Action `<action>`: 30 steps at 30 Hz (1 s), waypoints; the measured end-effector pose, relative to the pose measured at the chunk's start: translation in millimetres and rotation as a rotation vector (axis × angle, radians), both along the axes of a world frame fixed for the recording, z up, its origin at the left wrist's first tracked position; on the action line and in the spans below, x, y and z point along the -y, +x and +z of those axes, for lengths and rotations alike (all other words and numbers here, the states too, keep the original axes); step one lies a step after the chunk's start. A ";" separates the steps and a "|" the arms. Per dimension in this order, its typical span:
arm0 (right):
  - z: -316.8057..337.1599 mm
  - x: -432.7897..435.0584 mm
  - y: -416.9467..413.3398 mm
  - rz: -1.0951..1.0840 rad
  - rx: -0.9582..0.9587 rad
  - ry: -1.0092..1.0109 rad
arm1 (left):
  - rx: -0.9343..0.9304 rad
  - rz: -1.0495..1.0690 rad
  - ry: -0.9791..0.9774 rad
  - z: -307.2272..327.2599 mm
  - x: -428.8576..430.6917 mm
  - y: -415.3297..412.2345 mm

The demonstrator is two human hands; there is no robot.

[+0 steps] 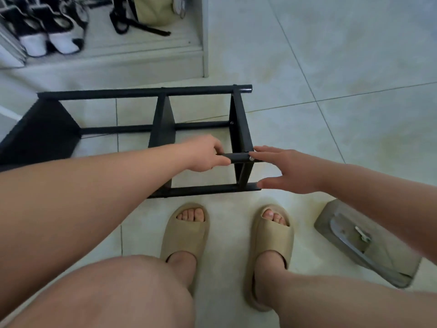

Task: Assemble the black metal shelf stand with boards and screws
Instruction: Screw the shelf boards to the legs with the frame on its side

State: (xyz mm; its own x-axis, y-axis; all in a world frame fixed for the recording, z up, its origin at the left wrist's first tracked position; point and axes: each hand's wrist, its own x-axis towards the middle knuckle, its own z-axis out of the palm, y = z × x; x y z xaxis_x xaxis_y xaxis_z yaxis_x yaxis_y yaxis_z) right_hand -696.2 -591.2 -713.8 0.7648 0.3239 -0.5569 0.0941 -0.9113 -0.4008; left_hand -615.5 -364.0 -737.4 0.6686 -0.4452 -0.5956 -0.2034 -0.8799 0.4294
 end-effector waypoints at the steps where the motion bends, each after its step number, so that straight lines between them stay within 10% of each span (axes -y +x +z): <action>1: 13.0 -1.3 0.5 0.005 0.000 -0.018 | 0.046 -0.006 -0.005 13.4 0.4 3.3; 12: 104.4 -19.6 -8.6 -0.055 0.072 -0.156 | 0.194 -0.005 -0.086 99.3 14.2 -1.3; 30: 31.5 -33.3 81.7 -0.263 0.228 -0.057 | 0.524 0.160 -0.029 42.3 12.3 57.1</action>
